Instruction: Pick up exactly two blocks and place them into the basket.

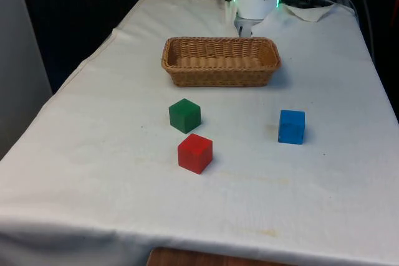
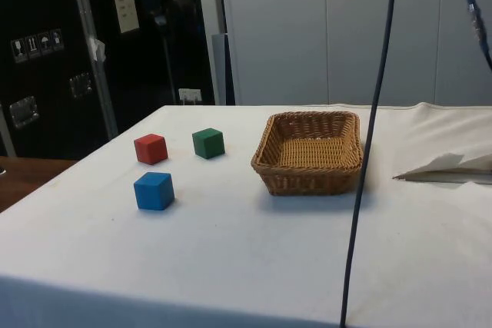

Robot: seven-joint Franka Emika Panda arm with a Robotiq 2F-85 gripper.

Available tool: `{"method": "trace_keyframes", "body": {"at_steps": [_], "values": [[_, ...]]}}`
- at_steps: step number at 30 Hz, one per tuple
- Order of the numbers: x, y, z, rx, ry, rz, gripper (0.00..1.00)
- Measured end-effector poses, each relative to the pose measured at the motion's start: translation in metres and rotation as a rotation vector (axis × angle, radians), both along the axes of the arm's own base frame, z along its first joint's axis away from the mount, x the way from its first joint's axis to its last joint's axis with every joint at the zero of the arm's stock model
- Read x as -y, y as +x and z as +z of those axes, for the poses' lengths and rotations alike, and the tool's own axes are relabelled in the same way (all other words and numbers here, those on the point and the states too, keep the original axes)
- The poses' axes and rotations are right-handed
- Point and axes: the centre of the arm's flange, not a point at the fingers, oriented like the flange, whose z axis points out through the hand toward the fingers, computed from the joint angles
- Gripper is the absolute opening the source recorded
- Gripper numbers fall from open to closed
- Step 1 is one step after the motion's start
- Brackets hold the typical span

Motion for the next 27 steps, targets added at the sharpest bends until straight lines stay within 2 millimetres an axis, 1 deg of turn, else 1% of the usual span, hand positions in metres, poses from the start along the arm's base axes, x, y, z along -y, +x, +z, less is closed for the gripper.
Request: {"method": "trace_keyframes", "body": {"at_steps": [1,4,5,10,13,14,17,18,19,23,24,25,27], "values": [[0.002,0.000,-0.006,0.005,-0.001,-0.010,1.00],[0.004,0.000,-0.016,0.010,-0.004,-0.026,1.00],[0.004,0.000,-0.016,0.010,-0.004,-0.026,1.00],[0.009,0.001,-0.035,0.020,-0.007,-0.056,1.00],[0.012,0.001,-0.044,0.026,-0.010,-0.071,1.00],[0.012,0.001,-0.044,0.026,-0.010,-0.071,1.00],[0.015,0.001,-0.055,0.030,-0.013,-0.088,1.00],[0.017,0.001,-0.062,0.035,-0.015,-0.099,1.00],[0.017,0.001,-0.062,0.035,-0.015,-0.099,1.00],[0.021,0.001,-0.076,0.037,-0.017,-0.122,1.00],[0.021,0.001,-0.076,0.037,-0.017,-0.122,1.00],[0.022,0.001,-0.082,0.040,-0.019,-0.134,1.00],[0.024,0.001,-0.089,0.042,-0.020,-0.146,1.00]]}}
